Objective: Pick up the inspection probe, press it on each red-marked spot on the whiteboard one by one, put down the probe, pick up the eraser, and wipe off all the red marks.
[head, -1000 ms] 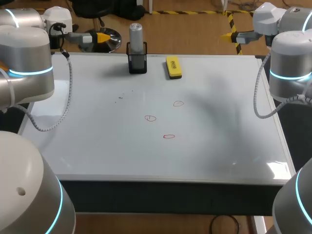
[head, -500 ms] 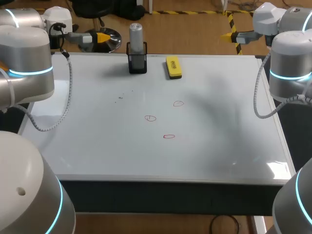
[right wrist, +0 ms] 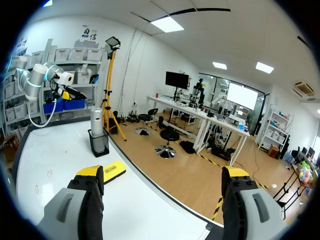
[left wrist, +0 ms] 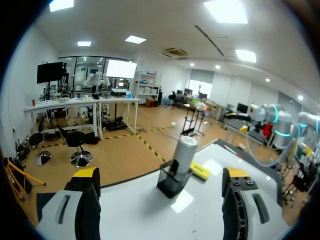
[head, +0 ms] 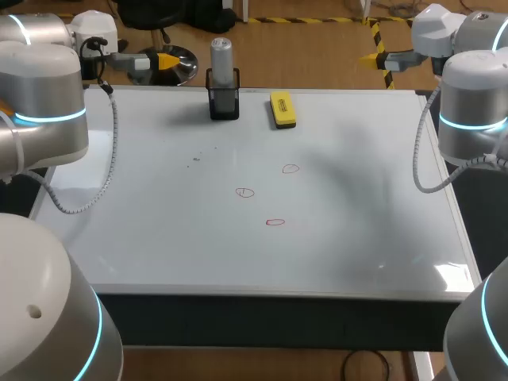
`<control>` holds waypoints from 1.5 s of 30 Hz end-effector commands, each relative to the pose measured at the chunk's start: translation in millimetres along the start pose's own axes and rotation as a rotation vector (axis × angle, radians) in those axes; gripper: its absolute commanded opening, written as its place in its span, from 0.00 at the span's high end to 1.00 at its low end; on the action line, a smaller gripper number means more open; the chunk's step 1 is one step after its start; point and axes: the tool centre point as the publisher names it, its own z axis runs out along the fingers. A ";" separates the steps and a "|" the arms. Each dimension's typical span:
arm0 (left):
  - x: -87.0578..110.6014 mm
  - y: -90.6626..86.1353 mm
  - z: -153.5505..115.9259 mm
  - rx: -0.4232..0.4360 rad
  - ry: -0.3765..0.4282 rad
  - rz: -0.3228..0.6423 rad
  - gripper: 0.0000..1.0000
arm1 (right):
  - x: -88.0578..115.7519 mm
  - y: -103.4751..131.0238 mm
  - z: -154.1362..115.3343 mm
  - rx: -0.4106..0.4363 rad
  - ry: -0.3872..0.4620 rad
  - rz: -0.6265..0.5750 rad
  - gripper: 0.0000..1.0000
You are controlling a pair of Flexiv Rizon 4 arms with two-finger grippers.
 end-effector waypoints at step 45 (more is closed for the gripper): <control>-3.2 -16.2 45.2 0.139 0.281 0.131 0.00 | -0.4 0.1 0.2 0.001 0.001 0.000 0.00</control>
